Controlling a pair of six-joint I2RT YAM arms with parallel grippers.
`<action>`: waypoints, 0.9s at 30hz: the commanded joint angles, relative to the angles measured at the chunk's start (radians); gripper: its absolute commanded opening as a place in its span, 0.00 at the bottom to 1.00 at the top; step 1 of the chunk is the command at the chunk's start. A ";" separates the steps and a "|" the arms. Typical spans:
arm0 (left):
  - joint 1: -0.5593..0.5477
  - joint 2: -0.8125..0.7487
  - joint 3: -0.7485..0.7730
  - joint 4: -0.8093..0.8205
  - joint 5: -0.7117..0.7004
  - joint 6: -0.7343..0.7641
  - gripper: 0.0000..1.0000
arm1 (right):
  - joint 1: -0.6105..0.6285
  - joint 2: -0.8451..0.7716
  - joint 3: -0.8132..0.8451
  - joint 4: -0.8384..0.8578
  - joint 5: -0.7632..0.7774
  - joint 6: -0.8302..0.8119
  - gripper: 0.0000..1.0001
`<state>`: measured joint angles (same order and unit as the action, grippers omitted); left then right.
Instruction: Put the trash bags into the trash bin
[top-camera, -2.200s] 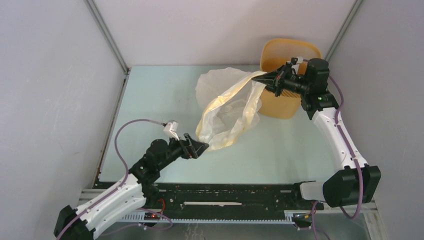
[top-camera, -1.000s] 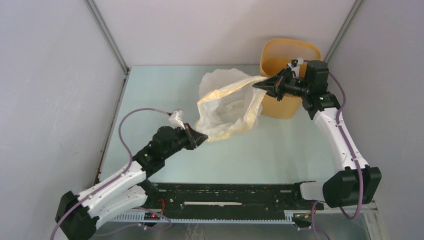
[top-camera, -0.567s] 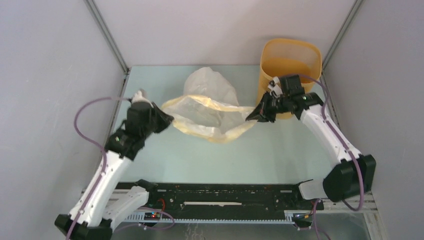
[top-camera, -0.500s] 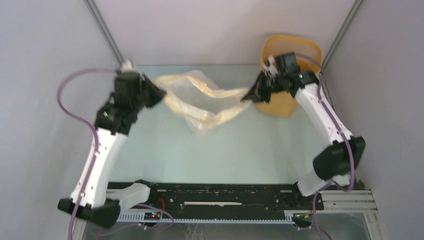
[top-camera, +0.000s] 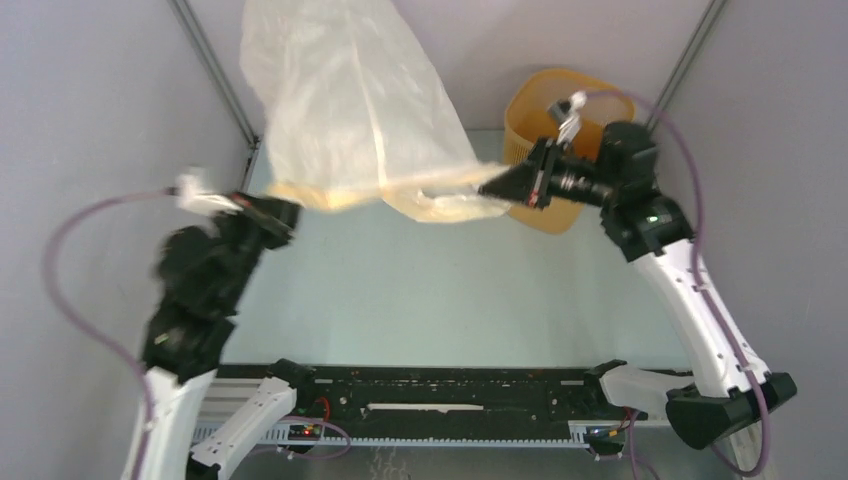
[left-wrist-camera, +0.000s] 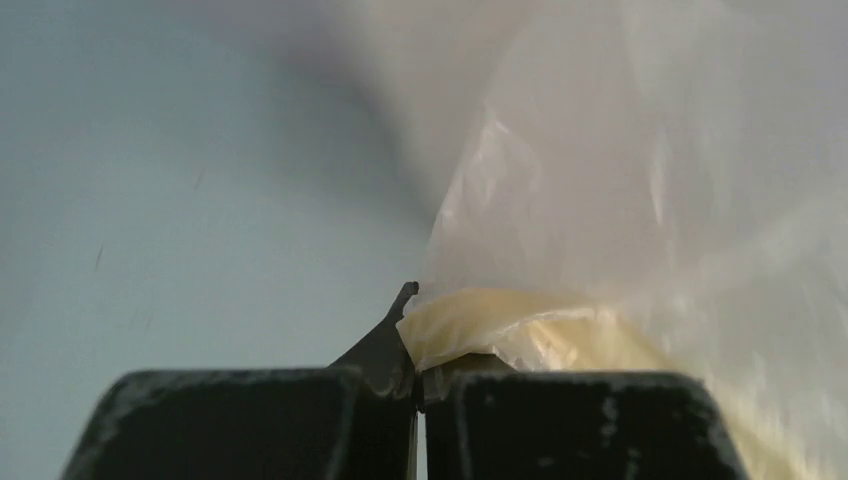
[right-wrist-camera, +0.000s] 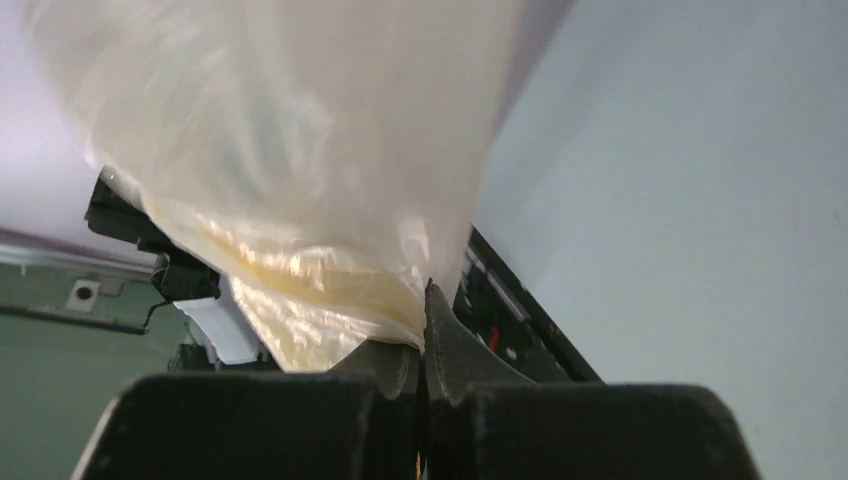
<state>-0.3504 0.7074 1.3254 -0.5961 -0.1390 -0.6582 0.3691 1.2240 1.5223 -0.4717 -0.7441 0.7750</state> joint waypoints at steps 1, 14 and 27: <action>-0.002 0.081 -0.570 -0.099 0.079 -0.136 0.00 | 0.045 0.133 -0.362 0.002 0.032 -0.104 0.00; 0.024 0.207 -0.246 0.004 0.249 -0.115 0.00 | 0.241 0.175 -0.027 -0.287 0.365 -0.368 0.00; 0.039 0.197 0.056 0.072 0.149 -0.110 0.00 | 0.243 0.097 0.226 -0.268 0.368 -0.400 0.00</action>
<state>-0.3248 1.0821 1.8084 -0.4519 0.1287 -0.7723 0.6243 1.4353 2.1662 -0.8116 -0.3840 0.3977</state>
